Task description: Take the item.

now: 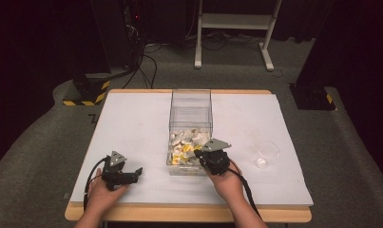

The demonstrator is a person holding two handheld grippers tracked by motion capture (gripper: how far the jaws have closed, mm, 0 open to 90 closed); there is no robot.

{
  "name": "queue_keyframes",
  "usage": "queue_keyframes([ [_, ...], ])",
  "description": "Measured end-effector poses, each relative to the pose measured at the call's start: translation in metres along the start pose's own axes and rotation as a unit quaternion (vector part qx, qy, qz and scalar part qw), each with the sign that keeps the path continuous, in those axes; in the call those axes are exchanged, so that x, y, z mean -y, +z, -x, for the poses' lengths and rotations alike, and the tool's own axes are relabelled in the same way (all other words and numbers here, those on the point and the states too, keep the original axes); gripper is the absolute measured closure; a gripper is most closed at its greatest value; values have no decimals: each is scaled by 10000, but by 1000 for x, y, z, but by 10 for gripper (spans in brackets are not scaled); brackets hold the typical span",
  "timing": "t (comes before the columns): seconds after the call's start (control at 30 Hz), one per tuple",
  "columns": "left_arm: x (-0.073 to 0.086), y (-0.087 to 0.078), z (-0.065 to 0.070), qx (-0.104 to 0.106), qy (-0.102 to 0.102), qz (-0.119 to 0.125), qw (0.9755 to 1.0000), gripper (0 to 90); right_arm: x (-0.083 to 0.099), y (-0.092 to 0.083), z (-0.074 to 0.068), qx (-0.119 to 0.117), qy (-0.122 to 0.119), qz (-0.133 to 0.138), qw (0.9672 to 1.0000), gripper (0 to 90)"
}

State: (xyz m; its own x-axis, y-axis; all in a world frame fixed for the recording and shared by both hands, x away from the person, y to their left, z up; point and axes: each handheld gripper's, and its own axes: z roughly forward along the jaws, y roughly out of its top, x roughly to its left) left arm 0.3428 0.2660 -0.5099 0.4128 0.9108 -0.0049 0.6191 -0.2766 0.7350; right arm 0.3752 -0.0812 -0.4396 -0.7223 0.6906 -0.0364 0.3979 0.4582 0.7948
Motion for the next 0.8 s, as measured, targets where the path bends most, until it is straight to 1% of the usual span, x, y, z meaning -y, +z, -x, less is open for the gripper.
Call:
queue_keyframes([
  [0.23, 0, 0, 0, 0, -2, 0, 10000, 129, 4, -4, 3, 36, 113, 191, 9997, 900],
  [0.33, 0, 0, 0, 0, 0, 1, 10000, 129, 5, -5, 3, 53, 133, 224, 9996, 900],
  [0.4, 0, 0, 0, 1, -8, 1, 10000, 129, 6, -5, 3, 21, 155, 255, 9996, 900],
  [0.57, 0, 0, 0, 1, -1, -1, 10000, 129, 8, -5, 4, 30, 243, 384, 9990, 900],
  [0.8, 0, 0, 0, 0, -1, 1, 10000, 129, 10, -8, 5, 81, 338, 496, 9982, 900],
])
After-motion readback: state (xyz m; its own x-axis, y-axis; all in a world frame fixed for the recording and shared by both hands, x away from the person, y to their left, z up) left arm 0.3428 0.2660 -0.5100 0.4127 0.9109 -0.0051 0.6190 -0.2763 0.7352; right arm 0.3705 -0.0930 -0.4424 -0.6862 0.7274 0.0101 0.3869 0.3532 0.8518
